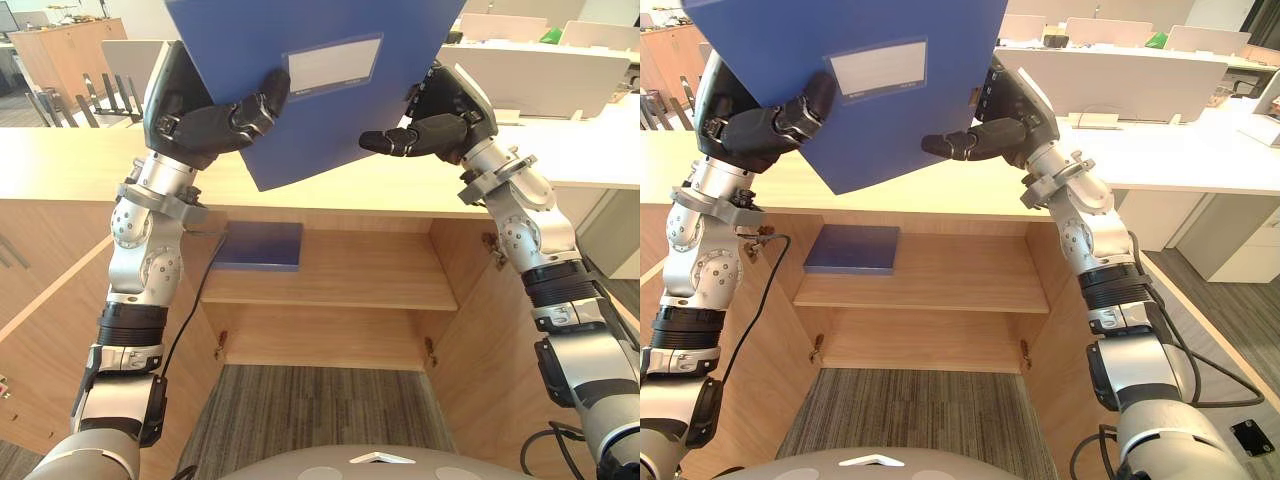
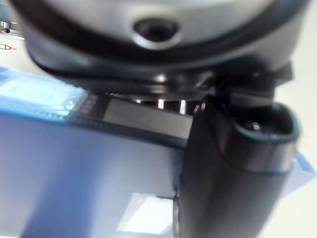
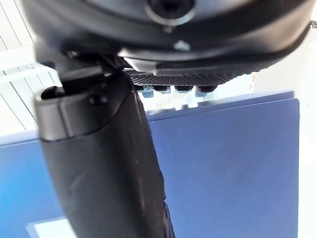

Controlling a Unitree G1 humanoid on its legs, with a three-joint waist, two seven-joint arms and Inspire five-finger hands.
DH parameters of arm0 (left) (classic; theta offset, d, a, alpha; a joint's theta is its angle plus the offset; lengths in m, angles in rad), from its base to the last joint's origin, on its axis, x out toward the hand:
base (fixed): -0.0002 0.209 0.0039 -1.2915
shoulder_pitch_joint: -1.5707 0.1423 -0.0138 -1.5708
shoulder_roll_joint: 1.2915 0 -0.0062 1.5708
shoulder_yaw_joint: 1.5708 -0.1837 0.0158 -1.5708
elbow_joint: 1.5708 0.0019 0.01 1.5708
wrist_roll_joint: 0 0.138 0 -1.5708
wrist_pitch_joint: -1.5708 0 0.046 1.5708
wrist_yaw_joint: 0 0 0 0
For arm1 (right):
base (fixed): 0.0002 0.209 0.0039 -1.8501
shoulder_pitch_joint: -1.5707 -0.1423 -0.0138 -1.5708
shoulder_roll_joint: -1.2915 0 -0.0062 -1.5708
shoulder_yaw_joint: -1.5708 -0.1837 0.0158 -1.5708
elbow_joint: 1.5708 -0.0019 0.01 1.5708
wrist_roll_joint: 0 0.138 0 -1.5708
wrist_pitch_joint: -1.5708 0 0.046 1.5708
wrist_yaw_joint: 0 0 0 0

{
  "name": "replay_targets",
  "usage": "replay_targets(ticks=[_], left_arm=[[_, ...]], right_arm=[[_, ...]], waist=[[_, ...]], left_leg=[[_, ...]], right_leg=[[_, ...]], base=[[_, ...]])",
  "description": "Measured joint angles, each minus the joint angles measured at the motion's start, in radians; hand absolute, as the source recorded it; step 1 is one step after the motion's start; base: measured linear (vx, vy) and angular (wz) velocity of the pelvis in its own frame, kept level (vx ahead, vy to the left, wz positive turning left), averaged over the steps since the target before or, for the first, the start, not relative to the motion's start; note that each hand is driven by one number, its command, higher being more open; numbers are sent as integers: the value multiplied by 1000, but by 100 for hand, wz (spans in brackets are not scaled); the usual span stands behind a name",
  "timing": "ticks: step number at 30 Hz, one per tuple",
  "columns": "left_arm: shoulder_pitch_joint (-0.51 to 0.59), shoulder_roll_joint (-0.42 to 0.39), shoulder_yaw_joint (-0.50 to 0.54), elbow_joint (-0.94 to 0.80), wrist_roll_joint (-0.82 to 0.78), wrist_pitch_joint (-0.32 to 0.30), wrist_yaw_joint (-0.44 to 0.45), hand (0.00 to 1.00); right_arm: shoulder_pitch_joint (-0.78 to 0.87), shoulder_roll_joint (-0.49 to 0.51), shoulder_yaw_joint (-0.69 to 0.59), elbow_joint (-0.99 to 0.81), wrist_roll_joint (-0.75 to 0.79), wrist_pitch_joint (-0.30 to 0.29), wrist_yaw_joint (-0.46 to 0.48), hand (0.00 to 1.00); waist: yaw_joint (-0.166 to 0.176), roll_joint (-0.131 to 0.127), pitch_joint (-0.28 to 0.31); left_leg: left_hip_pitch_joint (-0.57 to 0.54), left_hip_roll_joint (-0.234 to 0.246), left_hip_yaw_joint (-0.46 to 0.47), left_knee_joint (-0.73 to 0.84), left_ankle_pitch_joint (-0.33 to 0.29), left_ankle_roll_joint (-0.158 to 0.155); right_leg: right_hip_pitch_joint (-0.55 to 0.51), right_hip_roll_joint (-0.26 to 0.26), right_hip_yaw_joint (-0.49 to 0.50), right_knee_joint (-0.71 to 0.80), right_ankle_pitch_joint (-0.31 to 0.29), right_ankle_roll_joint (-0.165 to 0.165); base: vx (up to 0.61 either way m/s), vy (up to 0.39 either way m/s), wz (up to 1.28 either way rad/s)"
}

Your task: Walk over to the cabinet, pick up the folder, carry it to the office cabinet, place the folder inside the office cabinet, then close the office cabinet door

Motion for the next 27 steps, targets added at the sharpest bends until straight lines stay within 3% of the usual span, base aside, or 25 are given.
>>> replay_targets(ticks=[13, 27], left_arm=[[0, -31, 31, -2, 0, -4, 7, 0], [-17, -75, 17, -2, 0, -4, -1, 0]], right_arm=[[0, 124, -52, 8, 5, -2, -13, 100], [-8, 111, -68, -11, 8, -9, -39, 100]], waist=[[2, 11, 14], [3, 11, 13]], left_leg=[[1, -1, 0, 0, -1, -1], [1, 0, 0, 3, -3, -4]], right_leg=[[-3, -1, 0, -1, 0, 0], [-2, 1, 0, -2, -1, -1]], base=[[0, 0, 0], [0, 0, 0]])
